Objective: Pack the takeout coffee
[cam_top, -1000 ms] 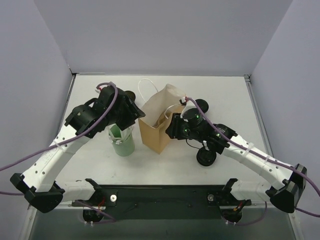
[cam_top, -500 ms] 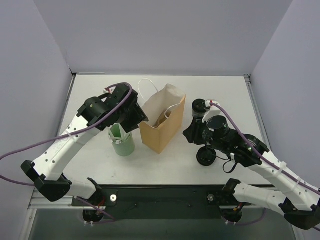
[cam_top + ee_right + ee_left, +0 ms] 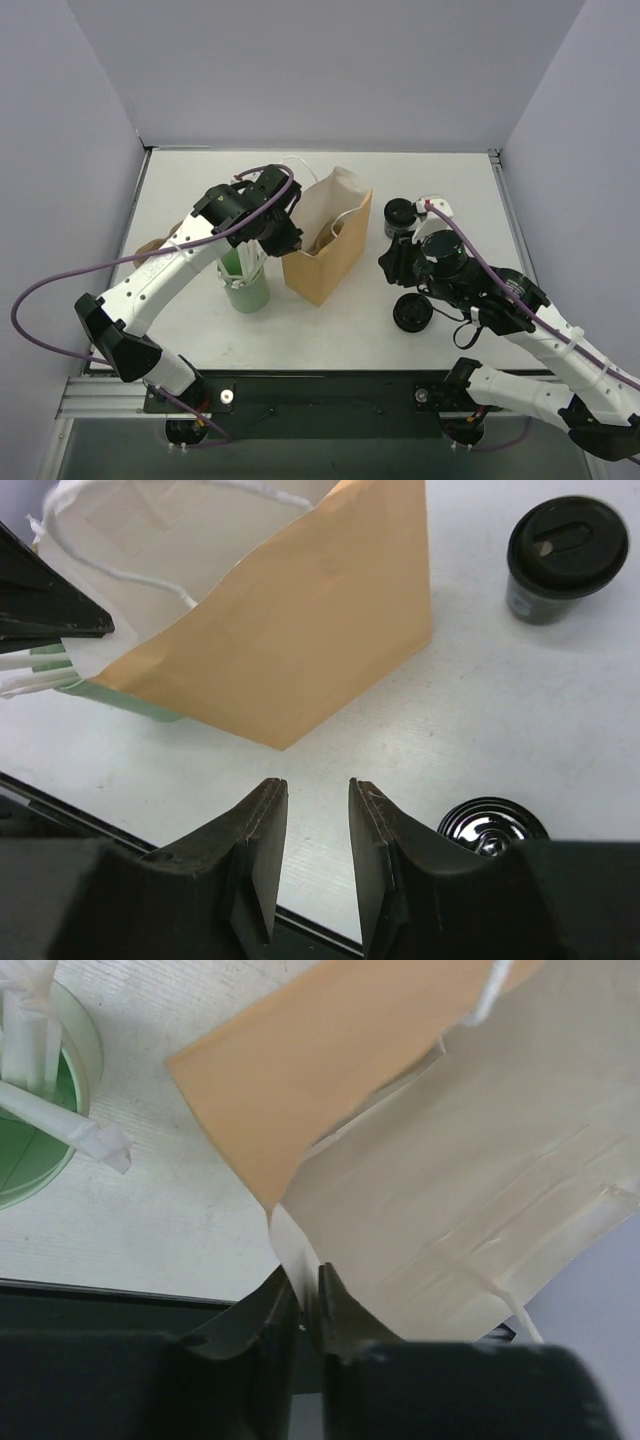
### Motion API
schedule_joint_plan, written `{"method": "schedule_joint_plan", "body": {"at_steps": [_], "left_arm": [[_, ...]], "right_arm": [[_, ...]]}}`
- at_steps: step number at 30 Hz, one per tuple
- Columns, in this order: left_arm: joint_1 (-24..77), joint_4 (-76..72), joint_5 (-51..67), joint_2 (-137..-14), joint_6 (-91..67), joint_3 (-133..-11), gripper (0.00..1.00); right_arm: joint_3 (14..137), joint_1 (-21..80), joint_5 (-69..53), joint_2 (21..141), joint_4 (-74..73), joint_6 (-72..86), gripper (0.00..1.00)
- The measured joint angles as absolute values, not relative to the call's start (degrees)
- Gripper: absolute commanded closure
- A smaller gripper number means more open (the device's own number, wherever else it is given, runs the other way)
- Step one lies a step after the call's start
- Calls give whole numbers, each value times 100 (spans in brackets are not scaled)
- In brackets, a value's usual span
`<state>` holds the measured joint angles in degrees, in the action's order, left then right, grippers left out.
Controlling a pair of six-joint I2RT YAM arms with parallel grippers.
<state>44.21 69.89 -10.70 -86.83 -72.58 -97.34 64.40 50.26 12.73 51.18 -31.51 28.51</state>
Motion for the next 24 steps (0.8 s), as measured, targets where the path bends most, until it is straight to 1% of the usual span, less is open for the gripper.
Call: {"method": "schedule_joint_plan", "body": {"at_steps": [1, 5, 8, 9, 10, 14, 17, 21, 22, 23, 24], "left_arm": [[4414, 6982, -1074, -8718, -7247, -9762, 89], [4353, 6917, -1066, -9006, -7111, -10112, 94], [4272, 6829, -1063, -9295, -6941, -10436, 94], [4254, 6818, -1050, -9395, -6847, -10530, 94], [4189, 6829, -1017, -9504, -6753, -10632, 94], [3975, 6945, -934, -9841, -6340, -10949, 93], [3754, 7140, -829, -9972, -5983, -11109, 93], [3463, 7365, -661, -9977, -5553, -11185, 83], [3365, 7419, -626, -9977, -5413, -11240, 79], [3288, 7452, -602, -9977, -5275, -11290, 76], [3225, 7496, -591, -9977, -5148, -11351, 73]], "right_arm": [[6528, 4987, 1350, 5122, -3199, 2792, 68], [6945, 4613, 1448, 5223, -3288, 2598, 61], [7177, 4198, 1457, 5352, -3328, 2563, 58], [7216, 4075, 1466, 5391, -3343, 2567, 54], [7260, 3966, 1474, 5441, -3376, 2571, 52], [7546, 3485, 1474, 5802, -3496, 2613, 50], [7889, 2958, 1472, 6254, -3496, 2685, 43], [8287, 2228, 1385, 6818, -3496, 2720, 33], [8372, 2040, 1330, 6947, -3496, 2716, 31], [8482, 1890, 1236, 7113, -3494, 2689, 29], [8514, 1769, 1210, 7188, -3485, 2687, 24]]}}
